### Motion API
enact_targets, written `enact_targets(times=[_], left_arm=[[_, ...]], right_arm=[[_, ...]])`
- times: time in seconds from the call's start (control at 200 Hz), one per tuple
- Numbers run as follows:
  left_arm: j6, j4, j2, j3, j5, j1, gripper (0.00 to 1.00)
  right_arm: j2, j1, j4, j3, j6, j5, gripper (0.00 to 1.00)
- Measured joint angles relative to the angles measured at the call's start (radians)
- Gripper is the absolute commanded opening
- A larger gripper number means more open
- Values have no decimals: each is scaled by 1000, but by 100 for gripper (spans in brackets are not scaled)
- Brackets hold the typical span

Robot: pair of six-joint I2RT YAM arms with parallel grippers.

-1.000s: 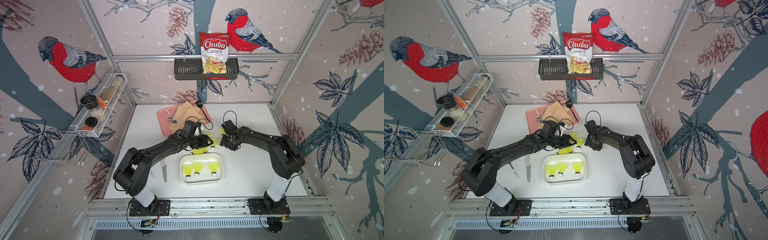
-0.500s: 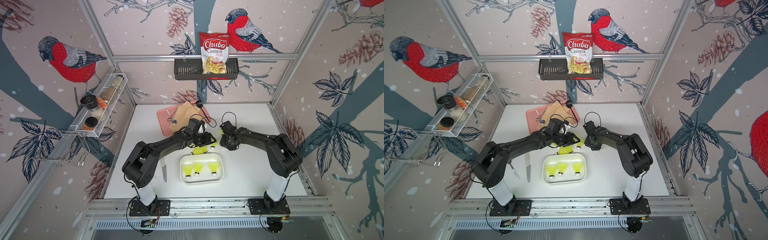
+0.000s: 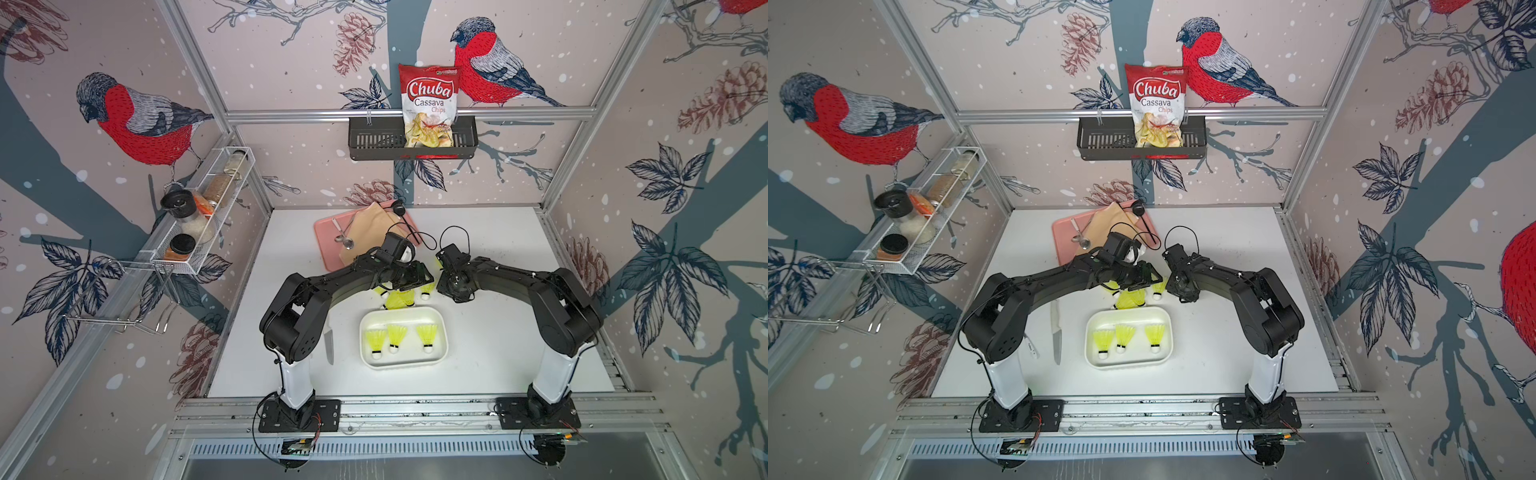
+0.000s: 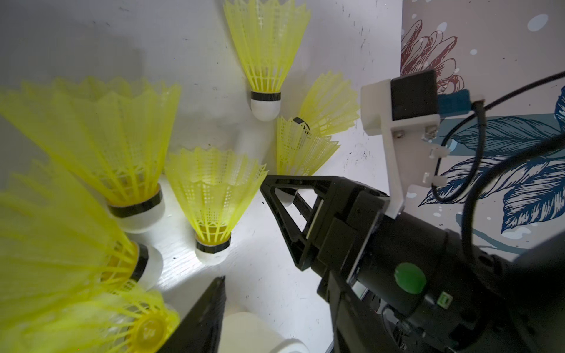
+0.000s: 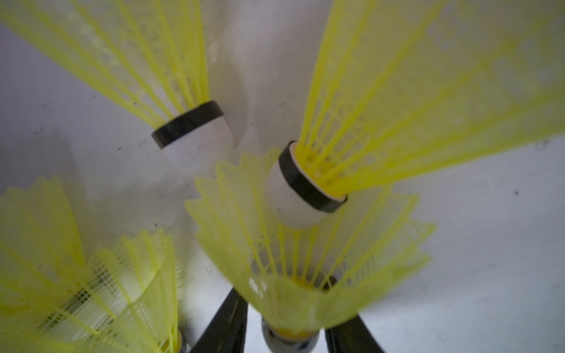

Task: Put the shuttlecocks into the storage box
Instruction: Pick up the shuttlecock at the center of the board.

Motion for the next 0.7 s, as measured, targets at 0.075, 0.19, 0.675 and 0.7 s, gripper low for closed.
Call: enact_targets(times=[0.075,0.19,0.675,0.7], left_arm=[[0,-5,3,2,-3,0,63],[0,-8,3,4,-10,1,66],[1,-15,-29,14,-20,3,73],[2,-17,-33,15,-21,3,73]], right_arm=[[0,-1,-1,-5,3,3,33],[1,-3,-2,-5,3,5,27],[-72,27,-81,-13,0,1,19],[-84,32,-89,-8,-2,3,19]])
